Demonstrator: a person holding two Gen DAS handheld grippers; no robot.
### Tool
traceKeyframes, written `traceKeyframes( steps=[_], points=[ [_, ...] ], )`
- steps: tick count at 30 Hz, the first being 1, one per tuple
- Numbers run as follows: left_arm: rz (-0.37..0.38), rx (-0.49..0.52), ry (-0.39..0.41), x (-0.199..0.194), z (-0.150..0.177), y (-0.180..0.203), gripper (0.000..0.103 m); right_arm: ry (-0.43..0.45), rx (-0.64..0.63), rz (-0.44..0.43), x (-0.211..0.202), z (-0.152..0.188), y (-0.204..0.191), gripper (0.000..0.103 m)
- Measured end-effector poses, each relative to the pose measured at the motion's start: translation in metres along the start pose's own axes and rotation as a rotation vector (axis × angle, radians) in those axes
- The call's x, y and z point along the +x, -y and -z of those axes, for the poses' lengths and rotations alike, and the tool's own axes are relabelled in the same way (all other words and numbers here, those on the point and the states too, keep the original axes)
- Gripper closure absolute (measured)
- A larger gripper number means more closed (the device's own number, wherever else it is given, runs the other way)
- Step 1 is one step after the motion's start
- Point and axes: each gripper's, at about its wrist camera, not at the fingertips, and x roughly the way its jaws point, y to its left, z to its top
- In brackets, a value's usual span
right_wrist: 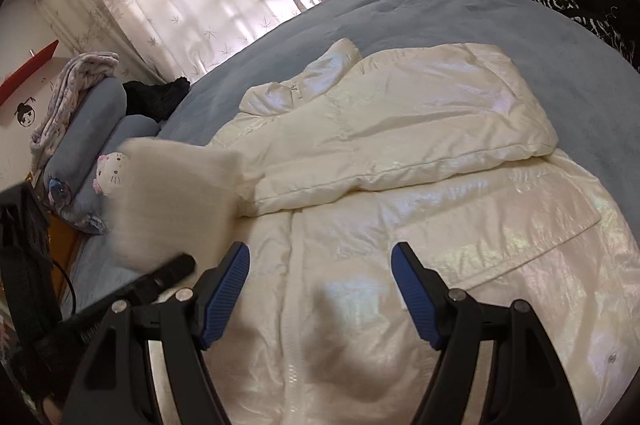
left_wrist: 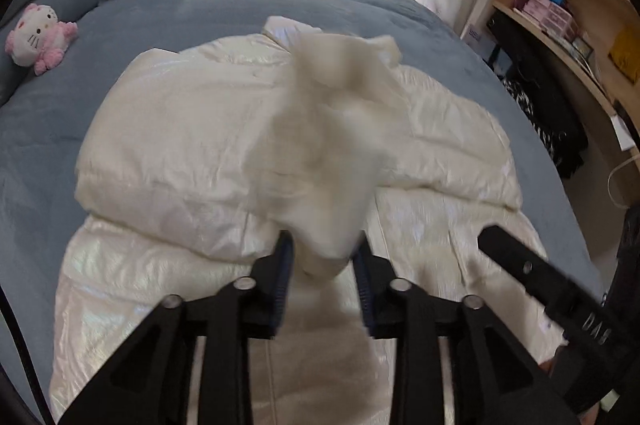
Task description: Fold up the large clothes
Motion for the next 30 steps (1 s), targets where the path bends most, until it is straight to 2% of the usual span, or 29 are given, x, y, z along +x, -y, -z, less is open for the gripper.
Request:
traceKeyframes(
  steps=[1,3,11,16,24,30],
  points=[
    [-0.002,0.009,0.003,-0.002,0.003,0.001,0.058,-0.003,0.001,-0.005,0.000,0.000,0.001,0.030],
    [-0.021,0.019,0.018,-0.006,0.010,0.001,0.054,-0.008,0.003,-0.018,0.001,0.002,0.002,0.030],
    [-0.025,-0.025,0.035,-0.039,0.031,-0.024,0.050,-0.039,0.007,-0.072,0.006,0.002,-0.004,0.029],
    [-0.029,-0.051,0.015,-0.045,0.042,-0.039,0.049,-0.081,0.019,-0.150,0.012,0.001,-0.012,0.029],
    [-0.033,-0.073,-0.018,-0.041,0.059,-0.056,0.049,-0.143,0.068,-0.126,0.027,0.006,-0.001,0.029],
    [-0.026,-0.097,-0.018,-0.037,0.062,-0.066,0.049,-0.174,0.138,-0.140,0.047,-0.003,0.015,0.029]
  ],
)
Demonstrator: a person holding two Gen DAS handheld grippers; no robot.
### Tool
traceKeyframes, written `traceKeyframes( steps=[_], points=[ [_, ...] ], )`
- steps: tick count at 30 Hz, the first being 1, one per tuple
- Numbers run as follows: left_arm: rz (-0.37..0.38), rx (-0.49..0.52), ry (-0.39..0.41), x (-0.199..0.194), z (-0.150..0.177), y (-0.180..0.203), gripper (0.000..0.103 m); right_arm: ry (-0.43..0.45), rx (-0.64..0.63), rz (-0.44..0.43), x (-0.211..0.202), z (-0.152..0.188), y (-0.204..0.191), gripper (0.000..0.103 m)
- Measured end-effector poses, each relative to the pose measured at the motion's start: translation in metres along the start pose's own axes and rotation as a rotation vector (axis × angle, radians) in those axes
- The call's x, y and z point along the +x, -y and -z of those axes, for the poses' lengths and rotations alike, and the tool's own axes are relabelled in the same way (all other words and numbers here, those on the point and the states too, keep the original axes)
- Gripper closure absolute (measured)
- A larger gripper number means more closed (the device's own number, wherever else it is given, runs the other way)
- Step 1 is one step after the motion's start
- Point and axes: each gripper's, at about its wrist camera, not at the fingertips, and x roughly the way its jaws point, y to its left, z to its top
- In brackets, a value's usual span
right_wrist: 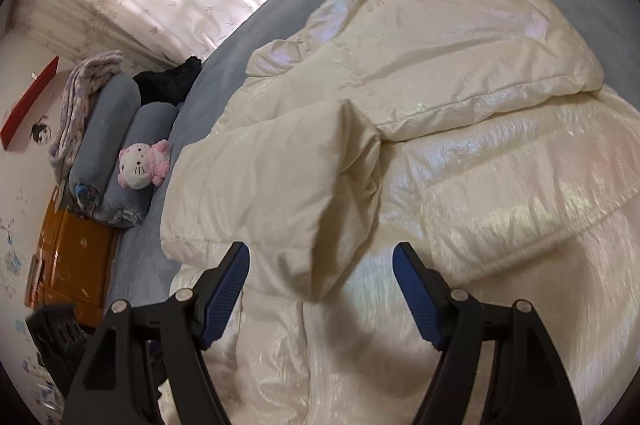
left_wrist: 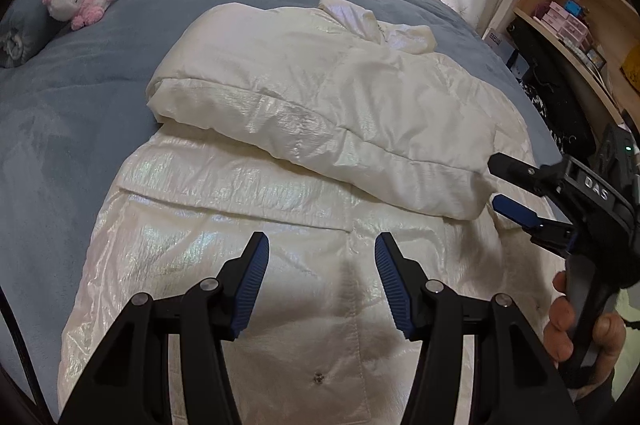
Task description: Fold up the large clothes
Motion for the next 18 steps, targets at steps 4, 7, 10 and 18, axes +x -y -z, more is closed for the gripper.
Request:
traceKeyframes(
  steps=[4,7,10,18],
  points=[
    [0.006,-0.015,0.016,-0.001,-0.004,-0.002,0.049,-0.017,0.021,0.003,0.021,-0.013,0.002,0.029],
    [-0.002,-0.023,0.034,-0.002,-0.011,-0.004,0.049,-0.048,0.034,0.011,0.043,-0.020,0.000,0.029],
    [-0.012,-0.032,0.066,-0.003,-0.023,-0.007,0.049,-0.055,-0.005,0.002,0.054,-0.023,-0.009,0.056],
    [-0.013,-0.073,0.153,-0.013,-0.042,-0.010,0.049,0.094,-0.395,-0.022,0.000,-0.033,-0.113,0.090]
  ],
)
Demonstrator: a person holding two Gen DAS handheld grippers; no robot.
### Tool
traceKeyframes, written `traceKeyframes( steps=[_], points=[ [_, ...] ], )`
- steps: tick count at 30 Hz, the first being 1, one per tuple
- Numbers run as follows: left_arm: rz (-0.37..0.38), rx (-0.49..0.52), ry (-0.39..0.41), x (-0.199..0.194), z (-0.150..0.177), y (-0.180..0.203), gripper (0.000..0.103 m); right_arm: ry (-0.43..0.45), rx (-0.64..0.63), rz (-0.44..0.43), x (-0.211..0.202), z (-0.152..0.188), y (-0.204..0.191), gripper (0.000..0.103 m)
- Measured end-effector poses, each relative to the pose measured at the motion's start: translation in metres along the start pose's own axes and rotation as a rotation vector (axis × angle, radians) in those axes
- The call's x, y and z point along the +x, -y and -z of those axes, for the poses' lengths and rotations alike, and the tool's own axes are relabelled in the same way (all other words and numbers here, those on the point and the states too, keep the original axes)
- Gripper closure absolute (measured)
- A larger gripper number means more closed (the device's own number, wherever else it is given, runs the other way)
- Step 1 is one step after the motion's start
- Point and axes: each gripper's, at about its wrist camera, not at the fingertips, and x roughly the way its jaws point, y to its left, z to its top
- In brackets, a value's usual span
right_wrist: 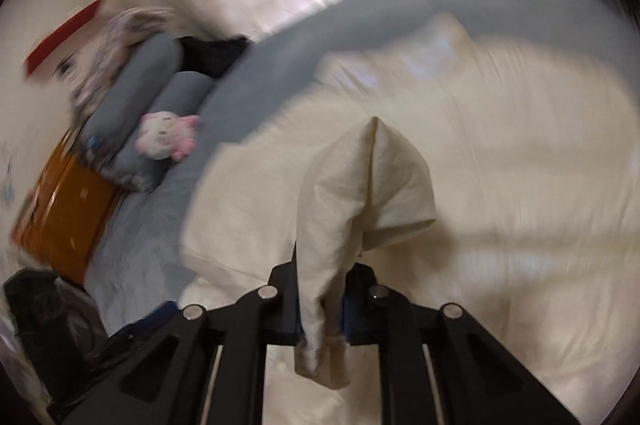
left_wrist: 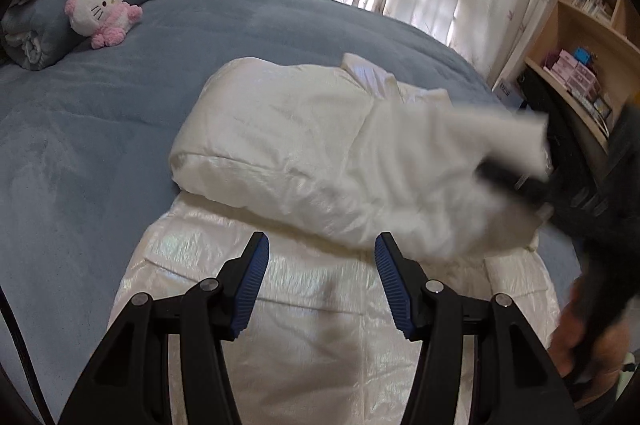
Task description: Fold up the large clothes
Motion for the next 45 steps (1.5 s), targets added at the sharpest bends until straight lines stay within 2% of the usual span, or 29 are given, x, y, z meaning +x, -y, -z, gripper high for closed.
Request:
traceKeyframes(
  steps=[1,4,6,9,13,15,16,17,20,23,26,29,31,36,39,42,45],
  points=[
    [0.001,-0.002,0.003,0.000,0.000,0.000,0.049,0.049,-0.052,0.002,-0.011,-0.013,-0.011,0.090],
    [0.004,-0.006,0.008,0.000,0.000,0.001,0.049,0.138,-0.101,0.029,-0.027,-0.041,-0.014,0.090],
    [0.000,-0.004,0.002,0.002,0.002,0.001,0.049,0.147,-0.087,0.074,-0.023,-0.056,0.000,0.090],
    [-0.008,-0.004,-0.005,0.004,0.003,-0.002,0.049,0.087,-0.004,0.152,0.001,-0.064,0.040,0.090],
    [-0.023,-0.016,-0.020,0.010,0.004,-0.010,0.049,-0.042,0.069,0.249,0.054,-0.046,0.095,0.090],
    [-0.022,-0.028,-0.031,0.013,0.003,-0.015,0.049,-0.097,0.102,0.257,0.072,-0.034,0.115,0.084],
    [-0.023,-0.031,-0.034,0.014,0.003,-0.016,0.049,-0.093,0.116,0.258,0.077,-0.029,0.124,0.079],
    [-0.026,-0.031,-0.035,0.015,0.003,-0.017,0.049,-0.083,0.110,0.261,0.078,-0.027,0.126,0.079],
    [-0.031,-0.029,-0.033,0.015,0.004,-0.019,0.049,-0.050,0.097,0.276,0.069,-0.028,0.122,0.081],
    [-0.039,-0.023,-0.026,0.014,0.005,-0.019,0.049,0.026,0.028,0.319,0.054,-0.032,0.111,0.081],
    [-0.045,-0.026,-0.032,0.017,0.005,-0.019,0.049,-0.022,0.032,0.350,0.064,-0.028,0.121,0.080],
    [-0.063,-0.012,-0.040,0.019,0.002,-0.019,0.049,-0.054,0.063,0.346,0.067,-0.026,0.128,0.067],
    [-0.067,0.009,-0.036,0.016,-0.005,-0.016,0.049,-0.060,0.099,0.336,0.055,-0.030,0.129,0.063],
    [-0.103,0.081,0.015,0.006,-0.038,-0.007,0.049,0.030,0.116,0.329,0.020,-0.041,0.120,0.062],
    [-0.100,0.119,0.039,0.010,-0.064,0.005,0.049,0.084,0.102,0.310,0.005,-0.049,0.108,0.062],
    [-0.126,0.151,0.083,0.029,-0.093,0.020,0.049,0.094,0.069,0.291,0.012,-0.059,0.089,0.062],
    [-0.137,0.147,0.091,0.058,-0.115,0.031,0.049,0.091,0.037,0.280,0.035,-0.064,0.074,0.062]
  ],
)
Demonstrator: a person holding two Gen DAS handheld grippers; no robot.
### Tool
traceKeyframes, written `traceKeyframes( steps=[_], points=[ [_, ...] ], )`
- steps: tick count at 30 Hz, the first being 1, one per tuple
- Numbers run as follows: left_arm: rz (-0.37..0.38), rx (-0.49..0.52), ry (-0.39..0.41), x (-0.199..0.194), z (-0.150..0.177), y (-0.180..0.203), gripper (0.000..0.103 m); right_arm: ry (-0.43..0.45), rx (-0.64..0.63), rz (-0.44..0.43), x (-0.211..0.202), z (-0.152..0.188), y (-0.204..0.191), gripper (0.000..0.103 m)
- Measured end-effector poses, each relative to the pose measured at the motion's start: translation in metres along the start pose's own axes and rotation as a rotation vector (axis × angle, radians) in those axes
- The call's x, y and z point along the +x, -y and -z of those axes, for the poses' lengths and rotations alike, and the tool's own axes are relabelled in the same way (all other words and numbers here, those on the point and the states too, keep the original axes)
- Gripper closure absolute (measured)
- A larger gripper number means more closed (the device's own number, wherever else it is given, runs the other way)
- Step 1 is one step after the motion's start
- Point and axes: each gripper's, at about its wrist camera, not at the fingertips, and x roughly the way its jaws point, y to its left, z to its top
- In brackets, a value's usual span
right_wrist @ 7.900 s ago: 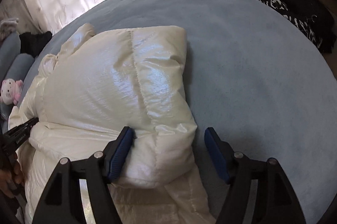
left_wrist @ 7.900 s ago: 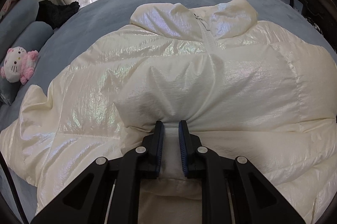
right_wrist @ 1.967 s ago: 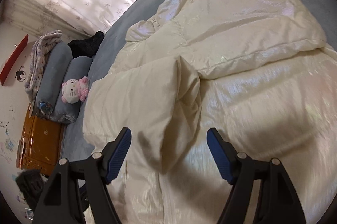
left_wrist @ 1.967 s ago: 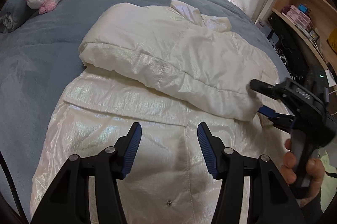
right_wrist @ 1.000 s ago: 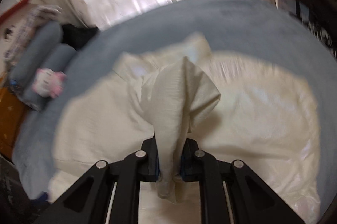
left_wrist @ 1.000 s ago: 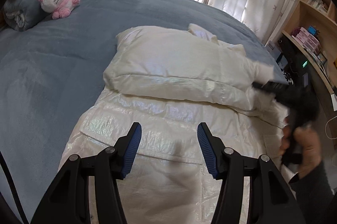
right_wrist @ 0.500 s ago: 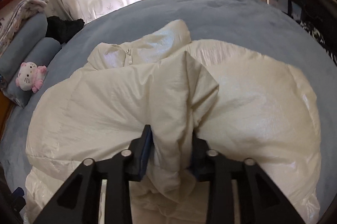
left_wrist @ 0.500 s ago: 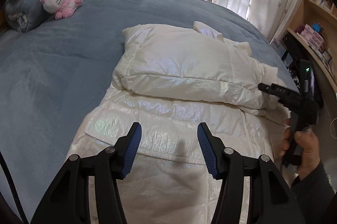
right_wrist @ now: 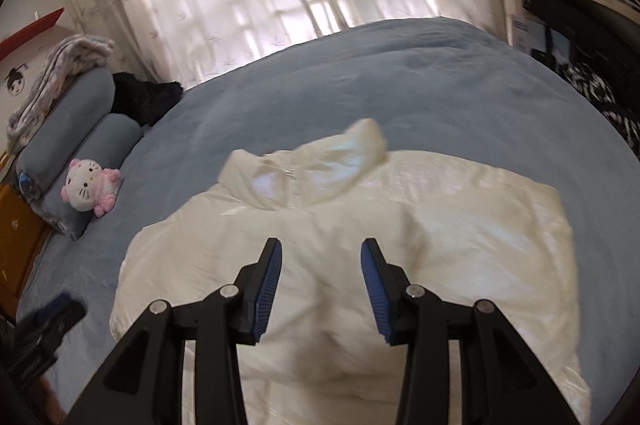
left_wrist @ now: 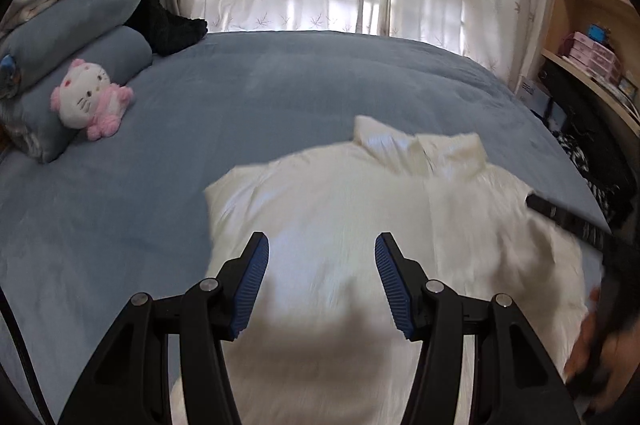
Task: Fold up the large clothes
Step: 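Press the folded jacket flat with both open grippers near the collar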
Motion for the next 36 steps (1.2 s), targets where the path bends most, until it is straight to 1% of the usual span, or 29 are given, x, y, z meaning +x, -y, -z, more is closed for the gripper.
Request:
traceKeyframes(
  steps=[2,4,7,10,12,13,14,16,18,23,27,32,36],
  points=[
    [0.017,-0.026,-0.021,0.027,-0.013,0.005,0.049,-0.004,-0.033,-0.011,0.018,0.000,-0.016,0.062],
    [0.023,-0.061,-0.054,0.056,-0.020,0.008,0.049,-0.003,-0.068,-0.002,0.034,0.001,-0.027,0.062],
    [0.012,-0.088,-0.084,0.091,-0.021,0.012,0.049,-0.016,-0.124,0.025,0.061,0.006,-0.032,0.062],
    [-0.048,-0.052,-0.089,0.118,-0.012,0.016,0.049,-0.029,-0.161,0.067,0.082,0.015,-0.022,0.062],
    [-0.089,-0.008,-0.082,0.132,-0.006,0.016,0.049,-0.010,-0.200,0.112,0.086,0.018,-0.013,0.062],
    [-0.105,0.012,-0.075,0.138,-0.004,0.016,0.047,0.003,-0.216,0.140,0.087,0.020,-0.007,0.062],
    [-0.107,0.023,-0.066,0.140,-0.002,0.014,0.046,0.008,-0.217,0.146,0.087,0.020,-0.002,0.062],
    [-0.111,0.027,-0.061,0.144,-0.001,0.011,0.036,0.001,-0.187,0.128,0.089,0.020,0.011,0.062],
    [-0.111,0.026,-0.064,0.149,0.003,0.010,0.034,-0.015,-0.162,0.112,0.096,0.021,0.020,0.062],
    [-0.132,0.047,-0.049,0.155,0.011,0.013,0.034,-0.005,-0.169,0.124,0.107,0.031,0.019,0.062],
    [-0.096,0.016,-0.035,0.158,0.018,0.006,0.034,0.001,-0.131,0.089,0.109,0.035,0.027,0.062],
    [-0.057,-0.016,-0.024,0.161,0.025,-0.002,0.034,0.008,-0.120,0.076,0.111,0.039,0.028,0.062],
    [-0.042,-0.024,-0.026,0.163,0.026,-0.004,0.033,0.012,-0.106,0.060,0.111,0.039,0.030,0.062]
  ],
)
